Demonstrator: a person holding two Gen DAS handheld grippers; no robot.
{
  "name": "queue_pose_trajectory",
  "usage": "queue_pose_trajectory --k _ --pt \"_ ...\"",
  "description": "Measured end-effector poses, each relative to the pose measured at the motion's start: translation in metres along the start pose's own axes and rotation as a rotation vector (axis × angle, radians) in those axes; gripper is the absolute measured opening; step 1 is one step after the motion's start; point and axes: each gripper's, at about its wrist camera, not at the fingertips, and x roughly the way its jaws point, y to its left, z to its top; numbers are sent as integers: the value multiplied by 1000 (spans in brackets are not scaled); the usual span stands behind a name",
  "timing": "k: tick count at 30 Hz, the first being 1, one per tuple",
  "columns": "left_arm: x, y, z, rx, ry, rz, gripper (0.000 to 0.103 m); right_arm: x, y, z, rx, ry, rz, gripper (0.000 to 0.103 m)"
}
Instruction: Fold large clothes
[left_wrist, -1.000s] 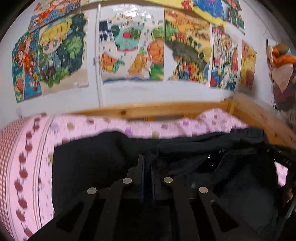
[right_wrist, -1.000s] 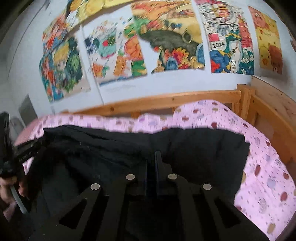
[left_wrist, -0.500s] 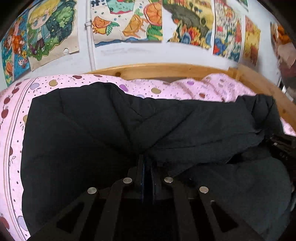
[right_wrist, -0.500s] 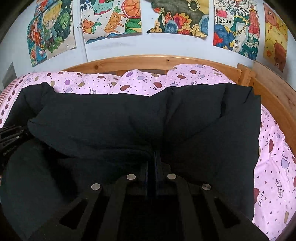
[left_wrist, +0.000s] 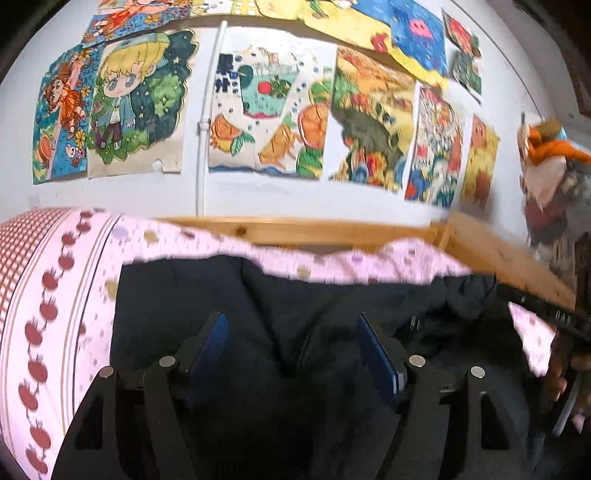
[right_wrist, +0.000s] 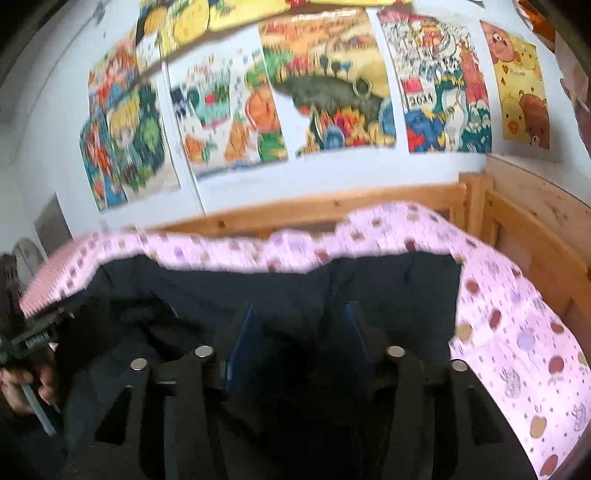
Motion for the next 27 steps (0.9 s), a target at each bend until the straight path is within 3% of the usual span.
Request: queue_pose_trajectory --k 3,7,10,11,13,17,20,27 --pt "15 -7 16 -33 -3 -15 70 19 18 11 2 30 51 45" --pt "41 -21 17 10 75 -39 69 43 40 8 -27 81 98 43" --pt "55 -28 5 65 151 -110 50 59 52 -2 -91 166 110 27" --pt "59 -30 0 93 186 -132 46 62 55 -7 -116 200 106 21" --pt "67 -34 -13 180 248 -150 44 69 56 -15 -155 264 105 21" --pt "75 -46 -28 337 326 -126 43 84 52 -26 -202 399 100 20" --pt "85 -58 -36 421 368 -76 44 94 45 -30 -189 442 113 18" --pt "118 -65 -52 480 411 9 44 128 39 -50 -173 505 94 16"
